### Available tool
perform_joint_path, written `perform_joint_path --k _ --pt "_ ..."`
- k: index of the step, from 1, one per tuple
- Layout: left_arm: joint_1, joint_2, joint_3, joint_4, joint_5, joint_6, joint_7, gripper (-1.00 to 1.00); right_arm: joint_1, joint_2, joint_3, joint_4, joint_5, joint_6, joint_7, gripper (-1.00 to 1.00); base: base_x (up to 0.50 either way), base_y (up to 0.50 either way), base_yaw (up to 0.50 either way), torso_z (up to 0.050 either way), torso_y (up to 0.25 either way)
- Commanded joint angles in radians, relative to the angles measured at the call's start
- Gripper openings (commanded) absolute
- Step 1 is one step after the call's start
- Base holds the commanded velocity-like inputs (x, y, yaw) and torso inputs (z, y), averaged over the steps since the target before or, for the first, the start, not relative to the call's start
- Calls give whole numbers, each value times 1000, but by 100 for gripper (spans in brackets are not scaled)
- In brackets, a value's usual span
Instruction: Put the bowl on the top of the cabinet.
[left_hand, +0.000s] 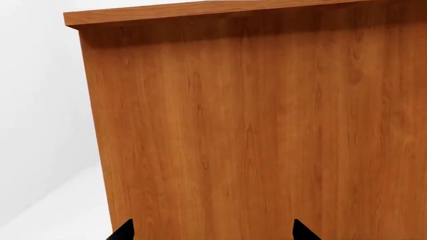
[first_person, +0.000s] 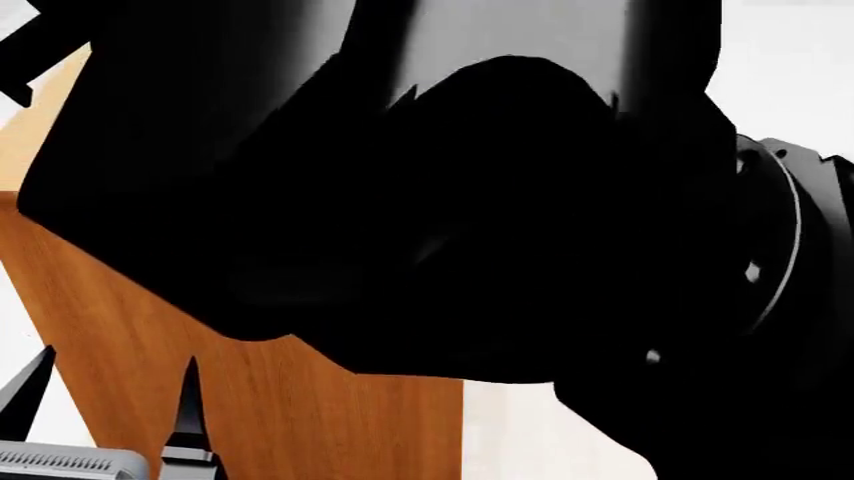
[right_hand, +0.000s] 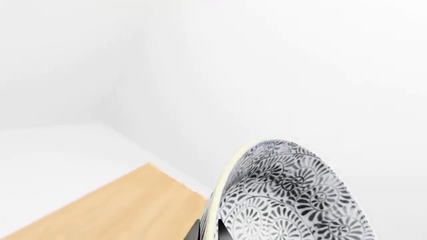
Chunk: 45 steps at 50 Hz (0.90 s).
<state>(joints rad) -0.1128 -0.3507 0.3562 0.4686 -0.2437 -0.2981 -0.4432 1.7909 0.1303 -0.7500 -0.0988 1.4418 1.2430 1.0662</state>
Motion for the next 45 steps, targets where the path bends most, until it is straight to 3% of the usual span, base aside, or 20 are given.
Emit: perform_joint_path --k 1,45 --pt "0 0 1 -13 -1 8 -2 100 -48 -5 -43 5 -67 -41 -35 -100 0 0 0 0 10" --pt "7 -10 -2 -30 -18 34 -5 100 -173 -66 -252 -41 -180 -113 -96 -100 0 0 0 0 0"
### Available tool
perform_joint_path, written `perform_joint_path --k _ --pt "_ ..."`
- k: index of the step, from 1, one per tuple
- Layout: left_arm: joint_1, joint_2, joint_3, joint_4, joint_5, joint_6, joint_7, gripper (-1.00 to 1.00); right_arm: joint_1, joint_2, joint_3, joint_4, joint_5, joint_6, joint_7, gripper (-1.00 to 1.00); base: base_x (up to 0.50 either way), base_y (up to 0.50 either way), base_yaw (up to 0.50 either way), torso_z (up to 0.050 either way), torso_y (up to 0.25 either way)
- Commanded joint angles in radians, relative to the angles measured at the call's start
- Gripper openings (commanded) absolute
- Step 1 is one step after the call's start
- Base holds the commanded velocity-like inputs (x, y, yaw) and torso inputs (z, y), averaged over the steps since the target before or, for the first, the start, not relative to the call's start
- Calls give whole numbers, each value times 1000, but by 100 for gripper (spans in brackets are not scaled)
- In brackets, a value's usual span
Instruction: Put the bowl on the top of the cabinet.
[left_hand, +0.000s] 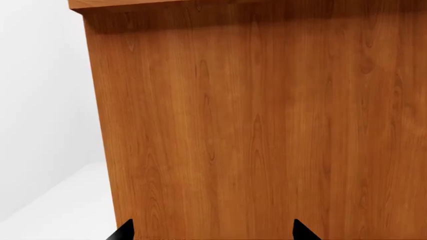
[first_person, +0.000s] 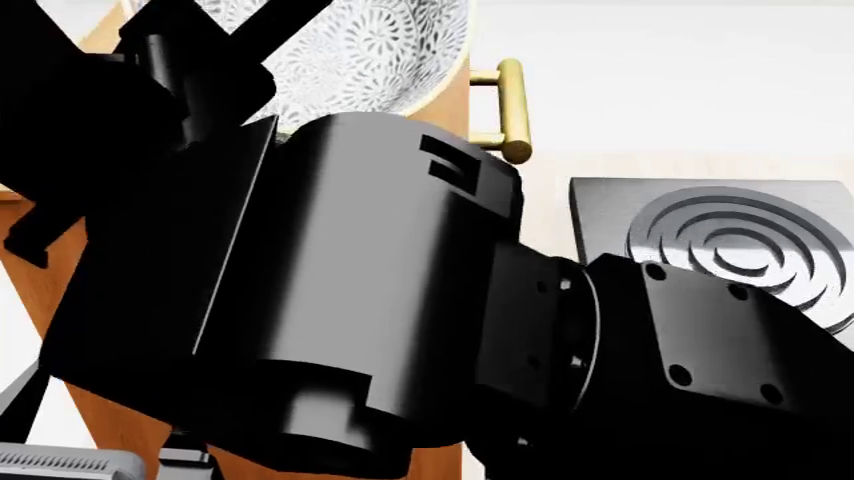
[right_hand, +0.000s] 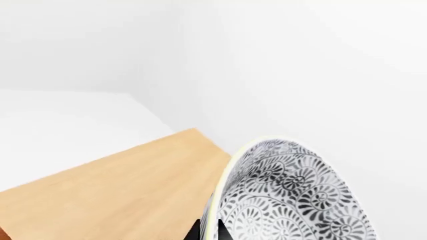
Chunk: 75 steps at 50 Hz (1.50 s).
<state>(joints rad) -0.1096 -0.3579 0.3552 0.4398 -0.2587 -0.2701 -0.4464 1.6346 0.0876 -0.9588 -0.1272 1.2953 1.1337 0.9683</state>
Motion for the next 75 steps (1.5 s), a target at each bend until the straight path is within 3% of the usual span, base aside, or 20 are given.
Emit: perform_joint_path --k 1,43,44,64,75 --pt "5 -2 -1 -8 -3 12 0 100 -19 -27 -45 -12 -32 -6 5 -100 0 0 0 0 0" --pt "1 -9 5 -21 -14 21 -3 100 24 -20 -98 45 -52 -82 -43 -100 0 0 0 0 0" --pt "1 -9 5 -20 -14 20 -5 100 25 -20 -98 46 -48 -80 -44 100 0 0 0 0 0" --pt "0 -12 11 -13 -15 18 -11 100 51 24 -62 0 10 -65 5 100 0 0 0 0 0" --pt "1 -15 9 -8 -19 18 -15 100 173 84 111 -201 328 -1 249 100 0 0 0 0 0"
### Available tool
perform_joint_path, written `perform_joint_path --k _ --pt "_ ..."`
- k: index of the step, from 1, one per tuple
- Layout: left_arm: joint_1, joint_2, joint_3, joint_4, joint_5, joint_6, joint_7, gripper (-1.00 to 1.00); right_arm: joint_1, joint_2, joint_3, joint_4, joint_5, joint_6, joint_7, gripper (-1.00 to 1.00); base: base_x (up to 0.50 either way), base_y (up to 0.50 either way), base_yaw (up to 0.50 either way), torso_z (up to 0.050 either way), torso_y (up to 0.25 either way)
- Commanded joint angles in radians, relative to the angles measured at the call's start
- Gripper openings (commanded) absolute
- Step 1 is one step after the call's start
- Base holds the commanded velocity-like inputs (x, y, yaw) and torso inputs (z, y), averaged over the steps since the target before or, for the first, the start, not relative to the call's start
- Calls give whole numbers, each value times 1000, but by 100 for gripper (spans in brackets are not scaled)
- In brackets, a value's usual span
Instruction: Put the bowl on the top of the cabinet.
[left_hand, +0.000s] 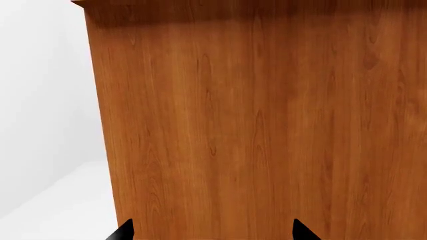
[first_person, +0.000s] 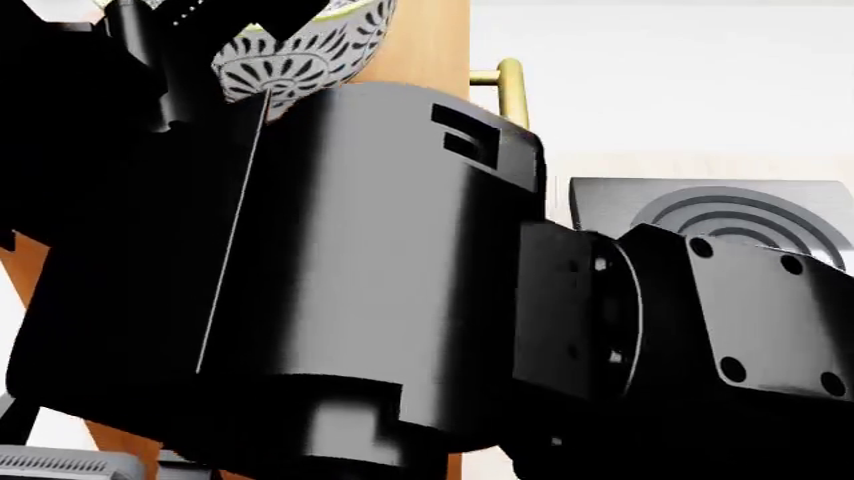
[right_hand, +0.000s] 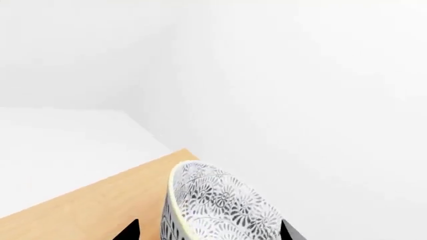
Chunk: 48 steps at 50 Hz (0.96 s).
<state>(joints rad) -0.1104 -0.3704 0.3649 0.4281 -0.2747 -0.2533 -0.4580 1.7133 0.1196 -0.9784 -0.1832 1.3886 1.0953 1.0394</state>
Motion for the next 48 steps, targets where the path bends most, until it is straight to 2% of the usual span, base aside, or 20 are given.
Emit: perform_joint_path --k 1,7,15,19,20,21,23,24,26,27,29,30,31,33,34,36,42,48 --pt "1 -4 0 8 -2 -2 -6 100 115 62 141 -154 261 44 206 100 0 0 0 15 0" --pt "2 -7 -3 19 -6 -7 -9 100 188 173 198 -250 461 39 404 100 0 0 0 0 0" --pt "2 -11 -3 37 -5 -16 -17 100 182 350 205 -401 546 4 524 100 0 0 0 0 0" --pt "8 -16 -7 42 -4 -14 -22 100 245 580 1 -604 484 -197 530 100 0 0 0 0 0" --pt "8 -17 -8 45 -6 -15 -22 100 275 637 -68 -655 459 -255 531 100 0 0 0 0 0" --pt "12 -20 -10 51 -8 -14 -22 100 315 750 -192 -736 372 -326 531 100 0 0 0 0 0" --pt "11 -19 -11 44 -7 -8 -22 100 338 830 -347 -819 296 -432 531 100 0 0 0 0 0" --pt "9 -19 -10 47 -6 -13 -24 100 270 907 -374 -863 183 -406 531 100 0 0 0 0 0" --pt "11 -20 -6 52 -1 -14 -27 100 149 925 -359 -864 71 -391 531 100 0 0 0 0 0" --pt "15 -21 -6 56 -2 -13 -27 100 74 946 -432 -864 -67 -417 531 100 0 0 0 0 0" --pt "15 -23 -9 62 -5 -18 -30 100 97 990 -634 -864 -198 -551 531 100 0 0 0 0 0" --pt "16 -23 -10 59 -3 -14 -31 100 28 1047 -717 -864 -337 -621 531 100 0 0 0 0 0" --pt "17 -24 -10 61 -2 -15 -32 100 -54 1074 -731 -864 -419 -651 531 100 0 0 0 0 0" --pt "15 -24 -11 62 -3 -18 -34 100 -204 1088 -652 -864 -480 -653 531 100 0 0 0 0 0" --pt "15 -25 -10 63 0 -20 -36 100 -354 1094 -529 -864 -528 -629 531 100 0 0 0 0 0" --pt "15 -26 -11 67 -2 -22 -38 100 -559 1064 -463 -852 -594 -650 530 100 0 0 0 0 0" --pt "10 -24 -10 61 -1 -25 -41 100 -727 985 -496 -575 -690 -833 461 100 0 0 0 0 0" --pt "9 -23 -7 59 -1 -24 -42 100 -795 918 -502 -397 -703 -950 401 100 0 0 0 0 0"
